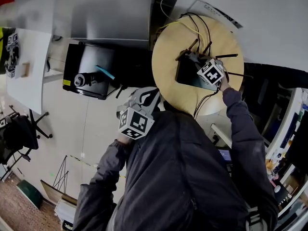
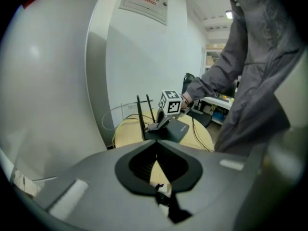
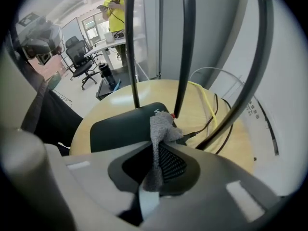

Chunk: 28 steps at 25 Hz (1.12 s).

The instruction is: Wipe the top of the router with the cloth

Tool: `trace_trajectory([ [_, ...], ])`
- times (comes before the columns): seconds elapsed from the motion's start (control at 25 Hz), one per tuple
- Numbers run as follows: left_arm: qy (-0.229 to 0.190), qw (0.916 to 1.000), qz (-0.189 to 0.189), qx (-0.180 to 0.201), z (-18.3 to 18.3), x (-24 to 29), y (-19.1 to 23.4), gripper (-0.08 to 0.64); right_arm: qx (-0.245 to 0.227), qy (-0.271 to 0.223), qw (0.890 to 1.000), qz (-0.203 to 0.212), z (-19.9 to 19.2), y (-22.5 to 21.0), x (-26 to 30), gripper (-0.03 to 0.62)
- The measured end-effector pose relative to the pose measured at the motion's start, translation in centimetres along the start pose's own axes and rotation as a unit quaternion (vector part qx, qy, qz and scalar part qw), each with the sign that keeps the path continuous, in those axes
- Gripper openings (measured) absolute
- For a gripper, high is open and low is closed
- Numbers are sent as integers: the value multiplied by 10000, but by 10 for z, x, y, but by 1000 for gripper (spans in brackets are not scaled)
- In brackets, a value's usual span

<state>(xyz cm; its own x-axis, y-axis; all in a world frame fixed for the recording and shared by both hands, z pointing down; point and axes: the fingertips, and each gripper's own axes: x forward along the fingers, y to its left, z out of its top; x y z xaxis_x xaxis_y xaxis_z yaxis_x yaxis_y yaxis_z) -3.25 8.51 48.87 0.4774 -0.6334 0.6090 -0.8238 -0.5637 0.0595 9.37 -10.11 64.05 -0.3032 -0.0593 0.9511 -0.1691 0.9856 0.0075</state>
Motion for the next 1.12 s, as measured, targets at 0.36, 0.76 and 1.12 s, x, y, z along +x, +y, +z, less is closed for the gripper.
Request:
trace_trajectory([
  [0.36, -49, 9996, -246, 135, 8, 17, -7, 0, -44, -40, 9992, 399, -29, 70, -12, 31],
  [0.76, -38, 9981, -496, 358, 18, 29, -18, 1, 406, -378, 9973, 485, -40, 79, -26, 31],
  [1.12, 76, 9985, -373, 394, 16, 22, -22, 0, 656, -245, 9958, -598, -41, -36, -23, 31],
])
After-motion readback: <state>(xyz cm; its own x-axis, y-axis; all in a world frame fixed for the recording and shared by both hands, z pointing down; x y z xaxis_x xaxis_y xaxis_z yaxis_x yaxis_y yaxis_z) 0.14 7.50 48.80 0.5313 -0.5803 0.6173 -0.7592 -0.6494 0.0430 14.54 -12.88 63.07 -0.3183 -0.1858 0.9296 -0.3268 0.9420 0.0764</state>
